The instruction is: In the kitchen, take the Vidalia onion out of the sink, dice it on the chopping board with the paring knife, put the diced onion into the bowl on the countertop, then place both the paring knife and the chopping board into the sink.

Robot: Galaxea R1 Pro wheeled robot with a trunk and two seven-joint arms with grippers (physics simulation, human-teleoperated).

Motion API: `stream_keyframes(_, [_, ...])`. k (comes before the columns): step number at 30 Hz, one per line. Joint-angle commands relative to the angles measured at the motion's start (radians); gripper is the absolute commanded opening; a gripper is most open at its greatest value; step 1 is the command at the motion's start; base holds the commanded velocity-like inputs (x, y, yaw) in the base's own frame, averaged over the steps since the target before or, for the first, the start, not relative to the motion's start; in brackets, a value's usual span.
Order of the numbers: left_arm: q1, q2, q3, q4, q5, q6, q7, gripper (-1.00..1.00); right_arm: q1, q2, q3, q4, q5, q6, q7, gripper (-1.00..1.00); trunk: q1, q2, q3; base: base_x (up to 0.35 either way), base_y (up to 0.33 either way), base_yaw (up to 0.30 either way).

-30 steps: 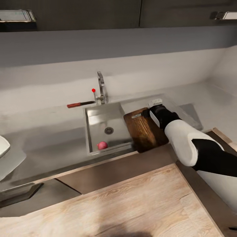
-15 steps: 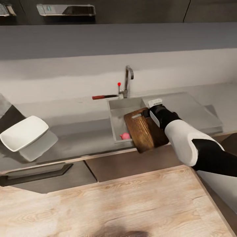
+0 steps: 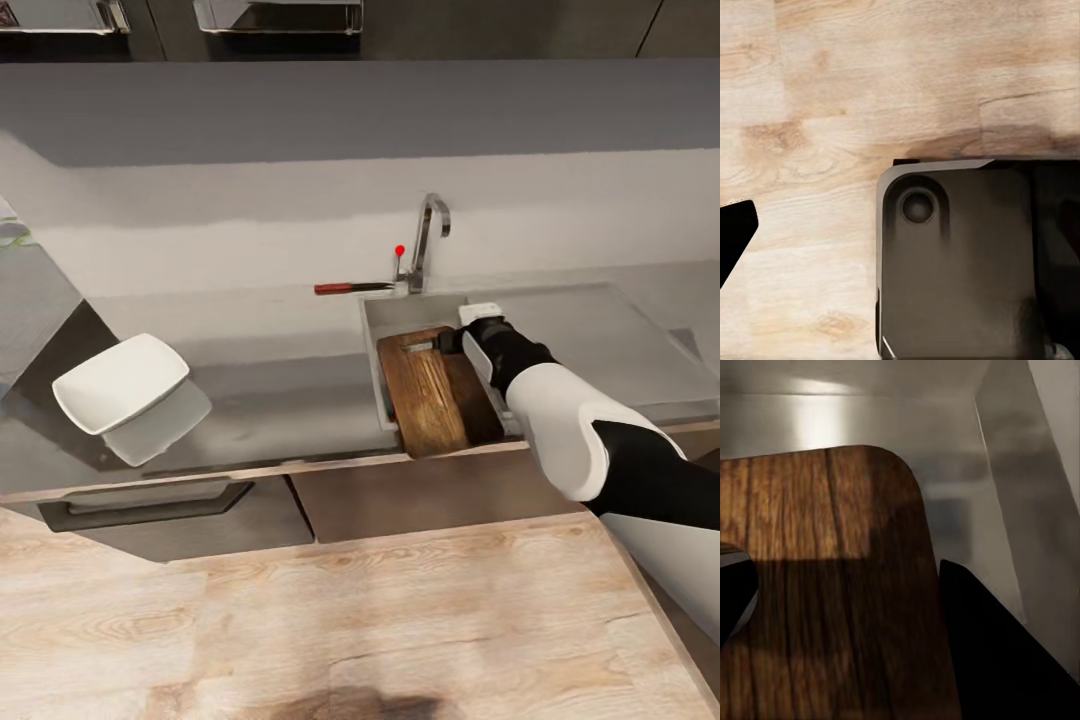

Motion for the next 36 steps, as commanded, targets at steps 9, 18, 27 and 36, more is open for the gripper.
stream_keyframes(9, [0.001, 0.000, 0.002, 0.008, 0.000, -0.001, 0.000, 1.00, -0.001, -0.025, -0.152, -0.005, 0.001, 0.002, -0.099, -1.00, 0.001, -0.002, -0.001, 0.000, 0.026, 0.003])
stream_keyframes(18, [0.001, 0.000, 0.002, 0.008, 0.000, -0.001, -0.001, 1.00, -0.001, -0.021, -0.163, -0.005, 0.001, 0.001, -0.106, -1.00, 0.001, -0.002, 0.002, 0.000, 0.274, -0.073])
stream_keyframes(27, [0.001, 0.001, 0.002, 0.014, 0.000, 0.000, -0.001, 1.00, -0.001, -0.018, -0.163, -0.005, 0.001, 0.001, -0.106, -1.00, 0.001, -0.002, 0.012, 0.000, 0.299, -0.205])
stream_keyframes(36, [0.000, 0.001, 0.002, 0.017, 0.000, -0.001, -0.001, 1.00, -0.001, -0.016, -0.163, -0.004, 0.001, 0.000, -0.106, -1.00, 0.001, -0.002, 0.023, 0.000, 0.299, -0.209])
